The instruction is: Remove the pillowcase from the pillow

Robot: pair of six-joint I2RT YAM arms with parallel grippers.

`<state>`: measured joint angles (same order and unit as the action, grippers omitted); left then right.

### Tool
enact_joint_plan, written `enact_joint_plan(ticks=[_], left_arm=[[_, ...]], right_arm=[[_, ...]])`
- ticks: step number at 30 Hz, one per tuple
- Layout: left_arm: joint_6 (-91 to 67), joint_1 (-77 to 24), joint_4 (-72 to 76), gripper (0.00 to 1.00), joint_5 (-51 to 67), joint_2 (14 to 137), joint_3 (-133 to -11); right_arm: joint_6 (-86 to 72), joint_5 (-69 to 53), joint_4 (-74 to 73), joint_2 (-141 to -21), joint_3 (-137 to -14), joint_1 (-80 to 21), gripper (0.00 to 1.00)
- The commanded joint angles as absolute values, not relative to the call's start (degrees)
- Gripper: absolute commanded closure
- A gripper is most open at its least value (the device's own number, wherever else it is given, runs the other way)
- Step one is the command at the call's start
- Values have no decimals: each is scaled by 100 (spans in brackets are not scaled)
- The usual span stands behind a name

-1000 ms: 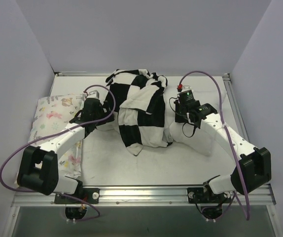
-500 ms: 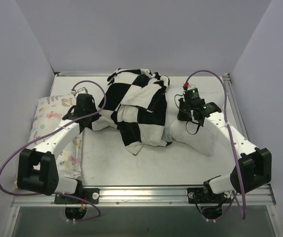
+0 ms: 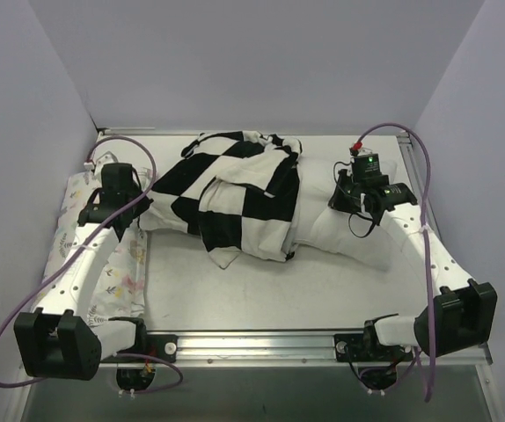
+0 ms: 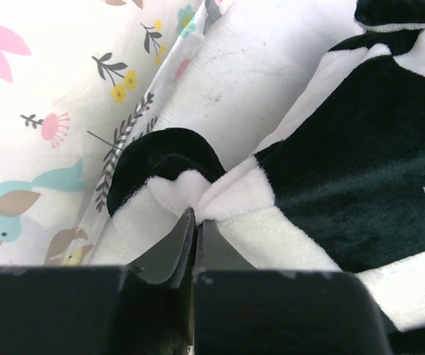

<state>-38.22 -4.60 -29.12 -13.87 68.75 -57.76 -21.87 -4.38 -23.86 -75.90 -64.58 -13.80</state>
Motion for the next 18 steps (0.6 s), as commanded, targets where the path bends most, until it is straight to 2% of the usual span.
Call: enact_joint_plan(ticks=[1,8,10,15,18], left_arm=[[-3402,-53,-3032,100,-3145,6268,-6406],[-3234,333,-3524,100,-3375,5898,-7373],[-3357,544,-3542,100,-3078,5828,-7418],[-3700,2027,-3524,100,-1419,5958,-7365],[-3797,2197,-3437,100,-986,6099,-7260]], right_arm=[[-2118,589,-3076,-7138,-6661,-897,100],[-2197,361,-3366,-7040,-7162,-519,100],[-2206,247,-3375,-7005,-7154,-335,100],[-2215,70,-3384,-6900,-7084,-18,100],[-2250,-130,-3384,-6864,-7119,-18,100]])
